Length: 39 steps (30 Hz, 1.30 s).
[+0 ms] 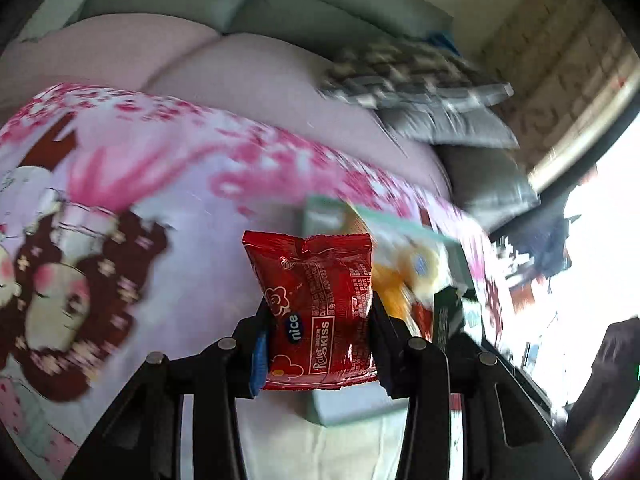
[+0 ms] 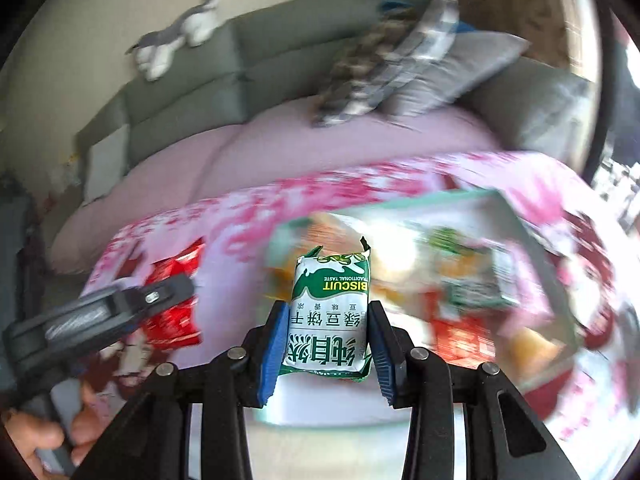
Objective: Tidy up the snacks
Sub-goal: 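Carry both packets into the tray and open both grippers, then withdraw both open grippers from the tray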
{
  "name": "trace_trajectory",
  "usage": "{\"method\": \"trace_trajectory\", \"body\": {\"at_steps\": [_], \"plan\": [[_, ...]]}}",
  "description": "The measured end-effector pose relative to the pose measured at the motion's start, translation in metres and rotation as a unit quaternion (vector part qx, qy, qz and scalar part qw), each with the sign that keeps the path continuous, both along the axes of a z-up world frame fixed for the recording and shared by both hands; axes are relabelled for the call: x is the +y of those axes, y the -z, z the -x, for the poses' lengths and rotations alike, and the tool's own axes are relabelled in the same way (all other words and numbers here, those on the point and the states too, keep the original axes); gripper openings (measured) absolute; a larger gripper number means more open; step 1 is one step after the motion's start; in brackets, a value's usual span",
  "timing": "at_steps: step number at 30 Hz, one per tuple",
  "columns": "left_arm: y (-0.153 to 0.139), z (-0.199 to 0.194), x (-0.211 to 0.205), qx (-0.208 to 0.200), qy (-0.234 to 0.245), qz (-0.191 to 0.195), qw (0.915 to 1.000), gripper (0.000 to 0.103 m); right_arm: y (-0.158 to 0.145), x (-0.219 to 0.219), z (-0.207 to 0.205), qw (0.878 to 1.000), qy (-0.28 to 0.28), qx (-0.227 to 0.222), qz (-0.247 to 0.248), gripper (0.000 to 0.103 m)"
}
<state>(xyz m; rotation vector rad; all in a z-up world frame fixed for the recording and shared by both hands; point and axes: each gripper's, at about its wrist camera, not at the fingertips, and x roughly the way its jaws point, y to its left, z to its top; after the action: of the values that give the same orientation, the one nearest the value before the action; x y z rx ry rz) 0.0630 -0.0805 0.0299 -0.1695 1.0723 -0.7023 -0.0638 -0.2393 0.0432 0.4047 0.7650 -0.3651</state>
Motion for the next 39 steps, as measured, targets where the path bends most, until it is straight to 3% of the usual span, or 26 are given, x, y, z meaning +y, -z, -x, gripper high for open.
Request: {"method": "trace_trajectory", "body": {"at_steps": [6, 13, 15, 20, 21, 27, 32, 39], "plan": [[0.017, 0.028, -0.036, 0.001, 0.034, -0.026, 0.9991, 0.044, 0.033, -0.049, 0.028, 0.998, 0.058, 0.025, -0.030, 0.042], [0.037, 0.038, -0.056, -0.001, 0.054, -0.047, 0.9974, 0.048, 0.052, -0.057, 0.021, 0.997, 0.063, 0.031, -0.042, 0.043], [0.042, 0.039, -0.056, 0.010, 0.055, -0.051, 0.9971, 0.060, 0.054, -0.056, 0.020, 0.997, 0.063, 0.037, -0.035, 0.044], [0.043, 0.040, -0.041, 0.026, 0.054, -0.031, 0.9977, 0.073, 0.057, -0.048, 0.024, 0.997, 0.067, 0.038, -0.032, 0.058], [0.042, 0.041, -0.037, 0.028, 0.053, -0.030, 0.9977, 0.081, 0.058, -0.045, 0.025, 0.997, 0.067, 0.040, -0.029, 0.060], [0.036, 0.044, -0.011, 0.011, 0.031, -0.049, 0.9983, 0.088, 0.057, -0.027, 0.031, 0.997, 0.065, 0.038, -0.005, 0.082], [0.035, 0.037, 0.016, -0.019, -0.035, -0.084, 0.9956, 0.099, 0.055, -0.019, 0.033, 0.997, 0.063, 0.035, 0.011, 0.103], [0.041, 0.036, 0.036, -0.051, -0.088, -0.144, 0.9844, 0.101, 0.054, -0.011, 0.033, 0.997, 0.057, 0.037, 0.025, 0.103]]}}
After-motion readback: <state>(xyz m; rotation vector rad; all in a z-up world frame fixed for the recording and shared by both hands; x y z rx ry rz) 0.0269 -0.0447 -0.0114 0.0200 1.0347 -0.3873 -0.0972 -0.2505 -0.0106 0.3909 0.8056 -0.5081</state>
